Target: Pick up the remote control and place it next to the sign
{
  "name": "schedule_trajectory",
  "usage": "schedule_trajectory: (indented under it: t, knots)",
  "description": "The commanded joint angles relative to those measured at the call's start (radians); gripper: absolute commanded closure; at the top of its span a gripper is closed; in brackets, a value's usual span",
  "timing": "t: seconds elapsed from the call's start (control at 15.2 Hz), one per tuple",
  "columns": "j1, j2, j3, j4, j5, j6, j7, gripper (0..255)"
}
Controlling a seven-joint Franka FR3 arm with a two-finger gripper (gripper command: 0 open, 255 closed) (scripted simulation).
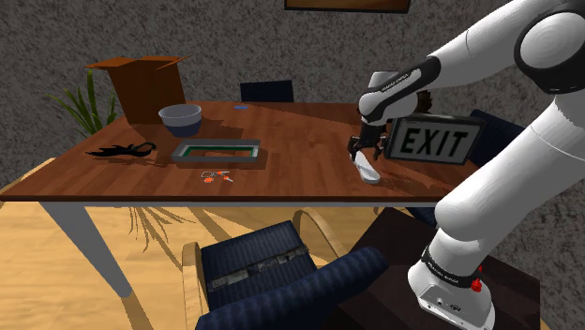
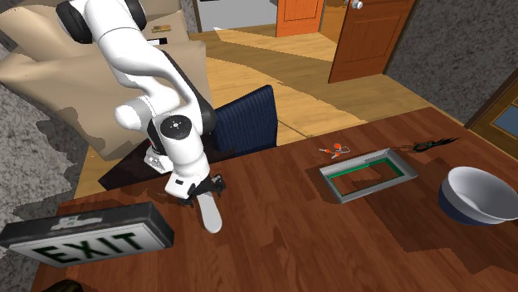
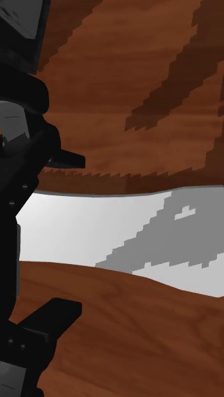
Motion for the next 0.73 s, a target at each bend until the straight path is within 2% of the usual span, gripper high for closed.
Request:
schedule_trajectory:
  t: [0.0, 0.13, 0.66]
  knots:
    - [-0.001, -0.035, 0.002, 0.024, -0.004, -0.059, 0.003, 0]
    - [-0.003, -0.070, 0.004, 0.057, -0.007, -0.127, 0.006, 0]
    - [-0.003, -0.070, 0.004, 0.057, -0.007, -0.127, 0.006, 0]
